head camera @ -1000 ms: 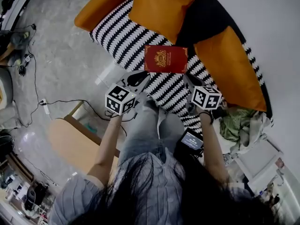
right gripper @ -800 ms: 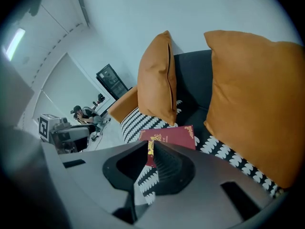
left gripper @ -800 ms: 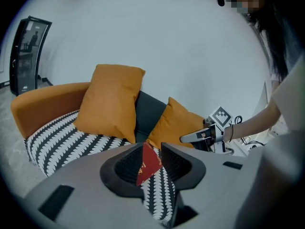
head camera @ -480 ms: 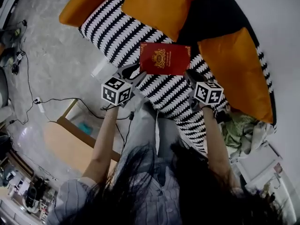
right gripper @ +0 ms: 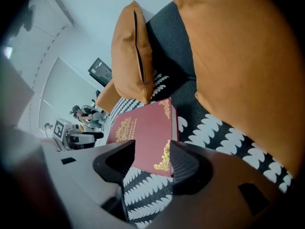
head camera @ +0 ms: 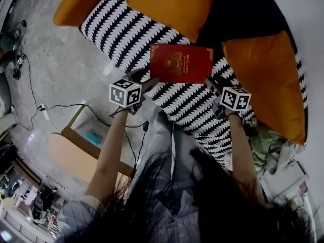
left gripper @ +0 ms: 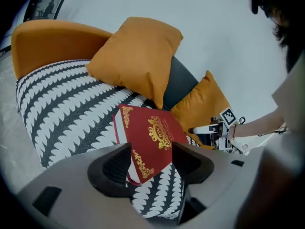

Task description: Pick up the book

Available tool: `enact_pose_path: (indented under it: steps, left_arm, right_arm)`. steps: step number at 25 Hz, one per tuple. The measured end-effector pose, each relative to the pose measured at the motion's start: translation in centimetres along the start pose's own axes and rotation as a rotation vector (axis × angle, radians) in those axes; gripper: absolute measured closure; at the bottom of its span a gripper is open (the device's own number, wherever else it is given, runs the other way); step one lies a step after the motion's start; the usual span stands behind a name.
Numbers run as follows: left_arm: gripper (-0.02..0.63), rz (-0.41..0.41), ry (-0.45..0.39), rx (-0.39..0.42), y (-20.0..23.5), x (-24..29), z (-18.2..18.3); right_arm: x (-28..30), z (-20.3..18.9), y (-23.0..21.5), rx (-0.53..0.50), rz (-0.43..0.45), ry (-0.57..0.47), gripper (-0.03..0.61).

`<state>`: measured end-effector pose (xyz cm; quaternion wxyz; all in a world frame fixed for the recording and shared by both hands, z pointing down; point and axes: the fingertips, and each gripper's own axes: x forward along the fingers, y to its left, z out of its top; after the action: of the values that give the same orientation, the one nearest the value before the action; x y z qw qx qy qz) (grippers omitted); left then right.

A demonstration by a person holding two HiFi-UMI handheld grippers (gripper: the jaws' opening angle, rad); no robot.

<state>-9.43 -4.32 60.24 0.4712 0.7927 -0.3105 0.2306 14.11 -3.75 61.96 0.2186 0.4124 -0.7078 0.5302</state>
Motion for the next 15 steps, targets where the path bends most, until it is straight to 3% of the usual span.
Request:
enact_pose_path:
  steps: [6,11,15]
  left_arm:
    - [0.303,-0.018,-0.023,-0.139,4.0,2.6,-1.4]
    - [0.299,-0.053,0.012,-0.120,5.4,4.8,-2.7]
    - [0.295,-0.093,0.072,-0.101,4.8,5.5,-2.4]
  right_arm:
    - [4.0,-2.4,-2.5,0.122,0.053,0.030,0.314]
    - [6.4,-3.2,-4.0,0.240,0.109,-0.006,0.284]
    - [6.5,-2.6,-3.0,0.233,0.160,0.043,0.282]
